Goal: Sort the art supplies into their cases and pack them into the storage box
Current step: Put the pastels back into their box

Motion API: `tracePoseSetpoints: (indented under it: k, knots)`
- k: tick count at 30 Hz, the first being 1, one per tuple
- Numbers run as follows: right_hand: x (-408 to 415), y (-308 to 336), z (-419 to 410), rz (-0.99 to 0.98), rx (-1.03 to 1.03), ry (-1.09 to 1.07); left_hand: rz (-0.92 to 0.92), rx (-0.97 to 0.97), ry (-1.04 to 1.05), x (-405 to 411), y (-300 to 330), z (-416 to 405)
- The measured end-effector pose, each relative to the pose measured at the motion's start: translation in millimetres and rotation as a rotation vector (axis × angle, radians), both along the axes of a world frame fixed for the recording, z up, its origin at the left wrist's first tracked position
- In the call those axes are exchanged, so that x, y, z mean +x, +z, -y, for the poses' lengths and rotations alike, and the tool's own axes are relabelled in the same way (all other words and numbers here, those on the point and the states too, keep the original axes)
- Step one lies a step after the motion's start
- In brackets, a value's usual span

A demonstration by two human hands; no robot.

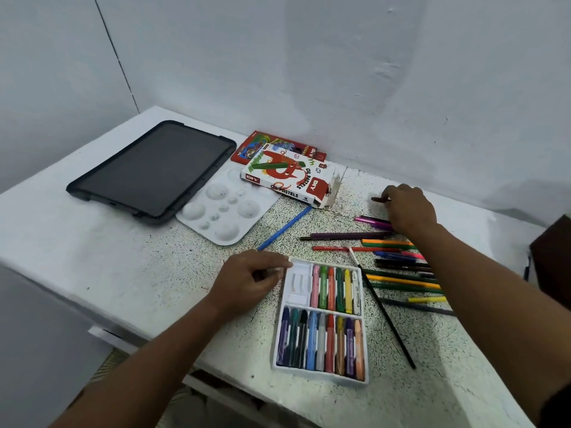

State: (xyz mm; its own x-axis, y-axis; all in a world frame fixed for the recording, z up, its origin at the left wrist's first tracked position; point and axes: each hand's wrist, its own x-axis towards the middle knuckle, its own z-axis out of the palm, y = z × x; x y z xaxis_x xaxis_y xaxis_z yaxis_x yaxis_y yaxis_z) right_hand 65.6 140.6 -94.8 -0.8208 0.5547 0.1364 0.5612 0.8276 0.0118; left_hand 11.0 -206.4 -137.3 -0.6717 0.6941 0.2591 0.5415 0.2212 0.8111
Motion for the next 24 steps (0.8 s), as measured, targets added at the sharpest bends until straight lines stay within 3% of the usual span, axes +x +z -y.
tracePoseSetpoints:
  k: [4, 8, 16, 19, 24]
  knots:
    - [2, 17, 26, -0.160, -0.064, 0.034, -0.136, -0.061, -0.041, 1, -4, -4]
    - [15, 39, 67, -0.327, -0.370, 0.037, -0.120, -0.053, -0.051, 1, -4, -7]
    - [54, 55, 154, -0.243, -0.865, 0.025, -0.055, 0.012, -0.020, 0, -3, -4]
    - [60, 50, 173, -0.202, -0.896, 0.009, -0.064, -0.048, -0.070, -3, -2, -3]
    - [60, 40, 193, -0.079, -0.725, 0.008, -0.098, -0.069, -0.150, -3, -2, -2]
